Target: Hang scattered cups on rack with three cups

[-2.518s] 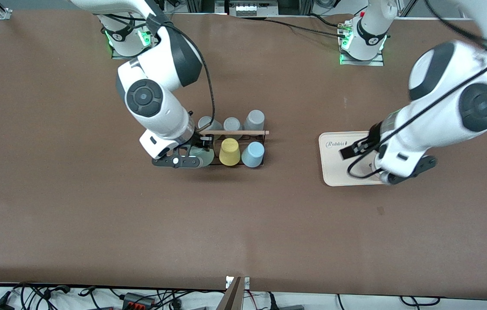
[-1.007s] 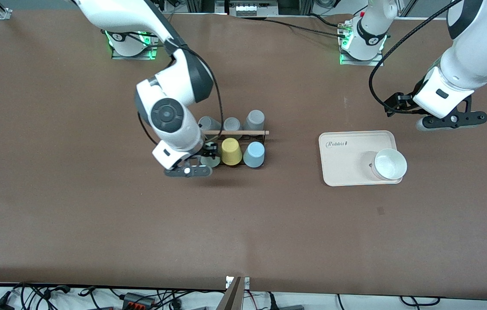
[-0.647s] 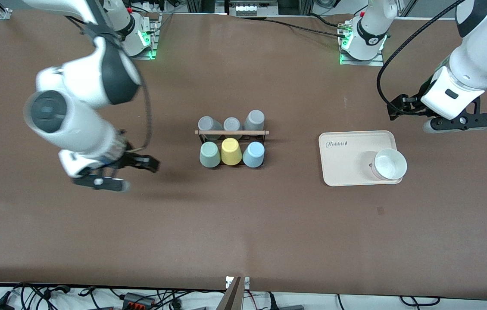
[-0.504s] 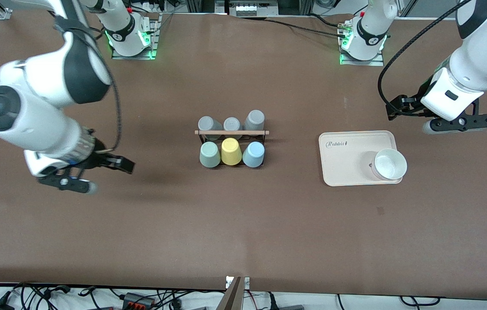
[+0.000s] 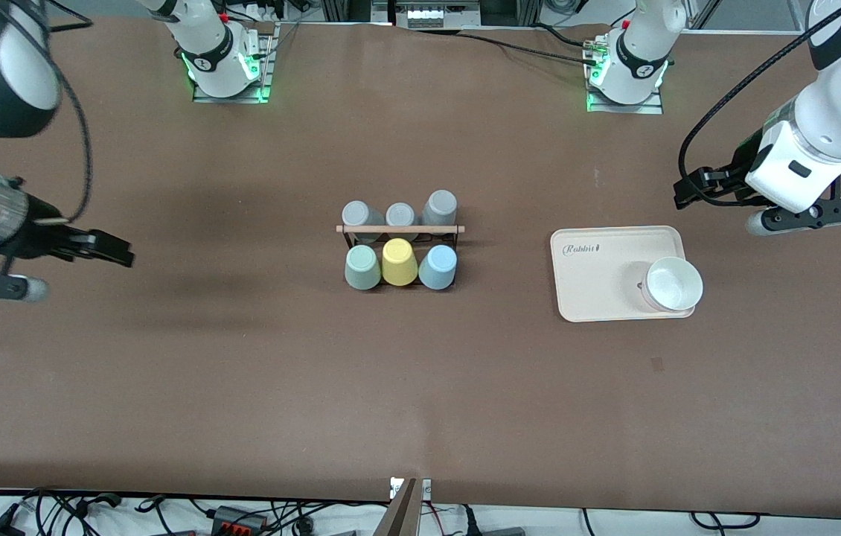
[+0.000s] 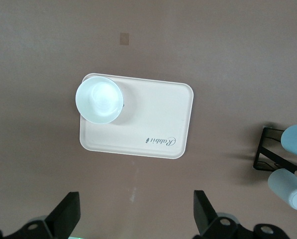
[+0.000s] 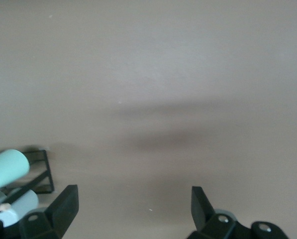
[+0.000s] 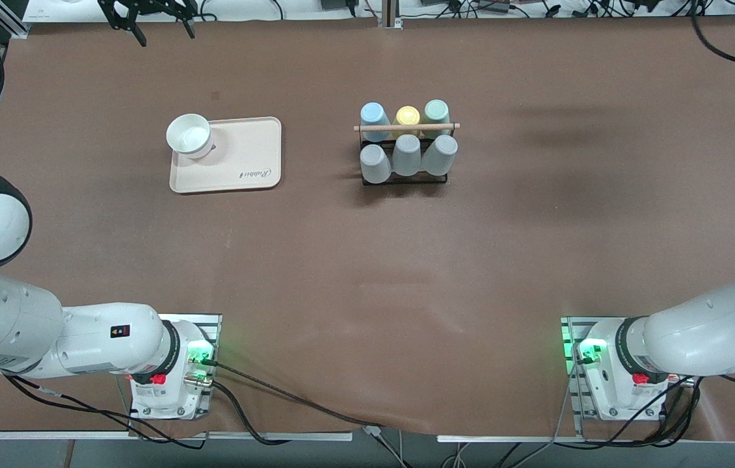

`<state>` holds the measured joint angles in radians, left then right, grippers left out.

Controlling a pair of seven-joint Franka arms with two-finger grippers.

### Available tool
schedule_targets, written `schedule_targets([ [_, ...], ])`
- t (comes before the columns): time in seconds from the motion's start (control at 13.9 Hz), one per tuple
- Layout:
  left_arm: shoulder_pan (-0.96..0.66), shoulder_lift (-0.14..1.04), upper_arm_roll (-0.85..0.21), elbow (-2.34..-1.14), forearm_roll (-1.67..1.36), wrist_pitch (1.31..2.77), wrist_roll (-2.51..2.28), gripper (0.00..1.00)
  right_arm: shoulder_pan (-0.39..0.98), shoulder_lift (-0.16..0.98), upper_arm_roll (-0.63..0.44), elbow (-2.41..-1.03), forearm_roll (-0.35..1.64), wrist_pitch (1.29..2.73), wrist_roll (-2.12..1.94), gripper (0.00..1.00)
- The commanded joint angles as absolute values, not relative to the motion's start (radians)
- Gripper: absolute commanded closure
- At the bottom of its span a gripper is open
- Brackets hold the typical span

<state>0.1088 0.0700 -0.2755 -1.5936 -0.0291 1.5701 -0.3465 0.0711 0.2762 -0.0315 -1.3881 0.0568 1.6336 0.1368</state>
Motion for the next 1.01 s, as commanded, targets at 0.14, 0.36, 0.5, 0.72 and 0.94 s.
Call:
schedule_targets([
  [0.14, 0.022, 0.048, -0.183, -1.600, -0.043, 1.560, -0.362, 0.00, 0.043, 0.036, -0.015, -1.705, 0.054, 1.768, 0.109, 0.00],
  [0.36, 0.023, 0.051, -0.186, -1.598, -0.040, 1.559, -0.357, 0.00, 0.046, -0.031, -0.014, -1.804, 0.051, 1.825, 0.107, 0.00],
  [0.5, 0.025, 0.051, -0.190, -1.597, -0.035, 1.557, -0.354, 0.00, 0.045, -0.014, -0.014, -1.770, 0.052, 1.812, 0.106, 0.00],
  [0.72, 0.028, 0.051, -0.192, -1.595, -0.035, 1.555, -0.353, 0.00, 0.038, 0.063, -0.014, -1.659, 0.052, 1.770, 0.115, 0.00],
  [0.94, 0.026, 0.052, -0.193, -1.592, -0.034, 1.555, -0.350, 0.00, 0.044, 0.064, -0.014, -1.635, 0.051, 1.740, 0.133, 0.00],
])
